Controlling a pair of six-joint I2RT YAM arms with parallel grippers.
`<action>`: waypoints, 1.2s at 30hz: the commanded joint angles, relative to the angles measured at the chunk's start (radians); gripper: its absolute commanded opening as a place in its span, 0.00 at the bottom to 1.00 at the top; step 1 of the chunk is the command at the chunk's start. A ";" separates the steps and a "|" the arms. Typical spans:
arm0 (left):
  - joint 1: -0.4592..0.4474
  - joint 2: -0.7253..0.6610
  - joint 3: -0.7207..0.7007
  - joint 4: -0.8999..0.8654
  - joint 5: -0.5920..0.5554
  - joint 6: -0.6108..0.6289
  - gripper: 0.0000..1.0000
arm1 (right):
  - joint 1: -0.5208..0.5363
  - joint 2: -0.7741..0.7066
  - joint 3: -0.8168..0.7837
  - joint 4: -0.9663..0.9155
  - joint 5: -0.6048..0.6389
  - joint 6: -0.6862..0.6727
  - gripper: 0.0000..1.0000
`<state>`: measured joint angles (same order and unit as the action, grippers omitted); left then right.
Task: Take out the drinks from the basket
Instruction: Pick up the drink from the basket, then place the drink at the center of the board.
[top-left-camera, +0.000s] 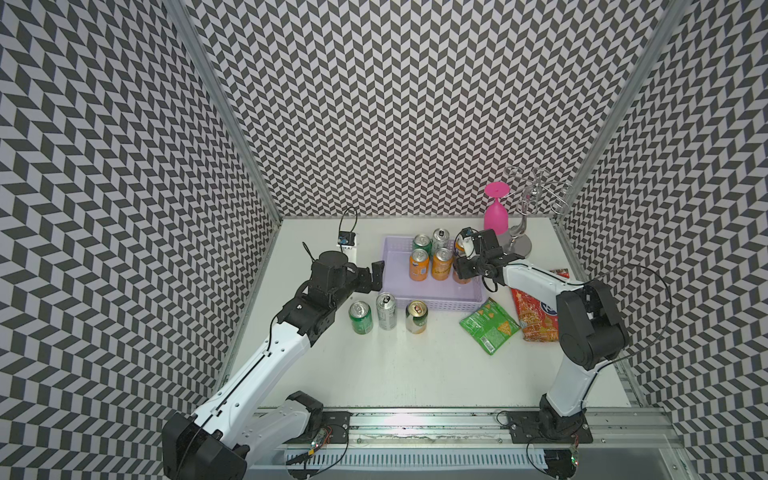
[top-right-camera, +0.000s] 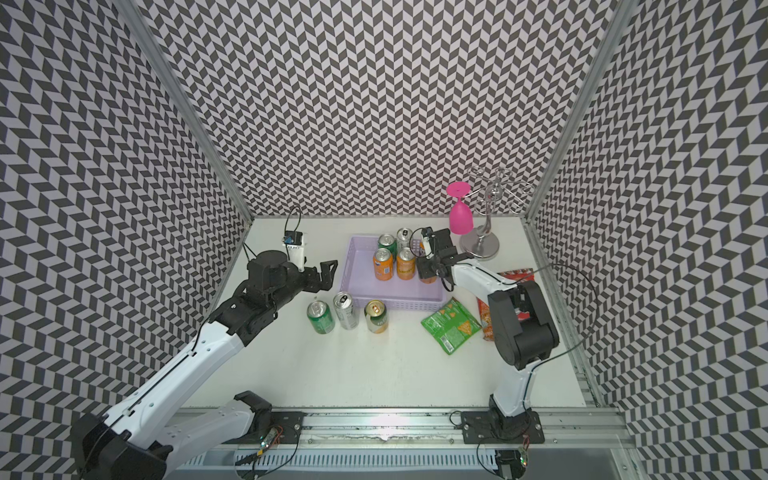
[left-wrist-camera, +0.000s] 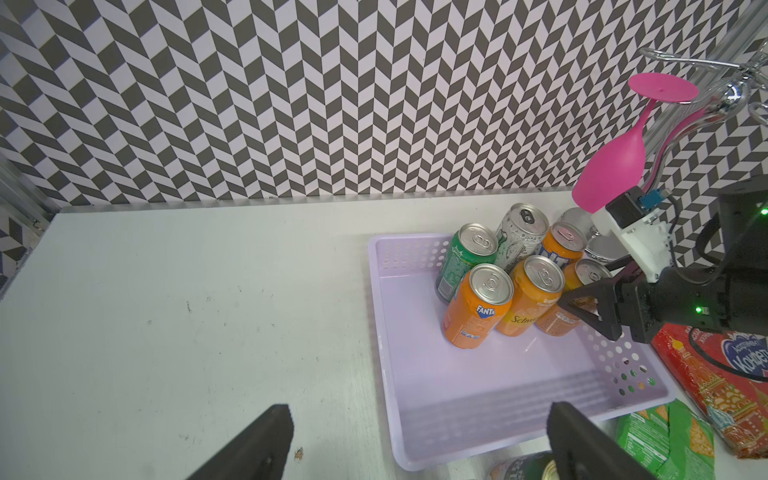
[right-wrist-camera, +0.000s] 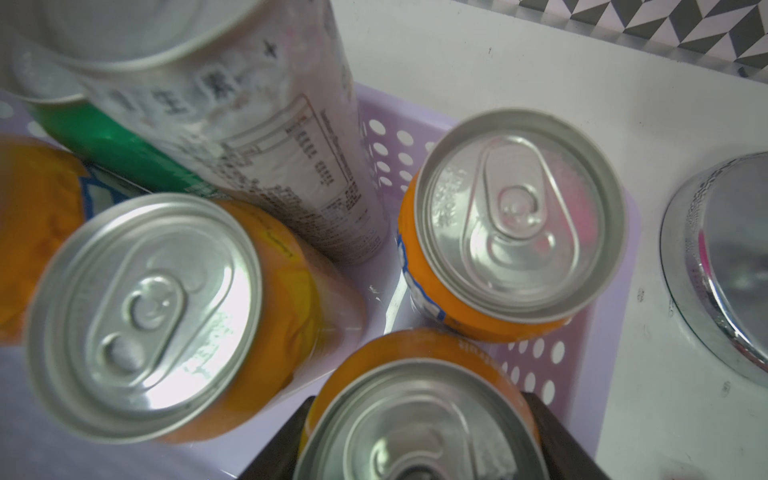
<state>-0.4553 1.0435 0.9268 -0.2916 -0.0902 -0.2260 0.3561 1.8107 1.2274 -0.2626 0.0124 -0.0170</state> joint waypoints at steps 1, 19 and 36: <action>0.007 -0.002 -0.013 0.028 0.015 -0.005 0.99 | 0.007 -0.097 -0.013 0.016 0.003 0.003 0.59; 0.010 -0.006 -0.009 0.040 0.049 -0.003 0.99 | 0.118 -0.580 -0.122 -0.069 0.000 0.056 0.51; 0.011 0.001 -0.001 0.033 0.058 0.003 0.99 | 0.369 -0.804 -0.309 -0.094 0.036 0.171 0.49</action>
<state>-0.4507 1.0462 0.9222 -0.2771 -0.0418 -0.2283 0.6991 1.0409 0.9295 -0.4622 0.0303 0.1184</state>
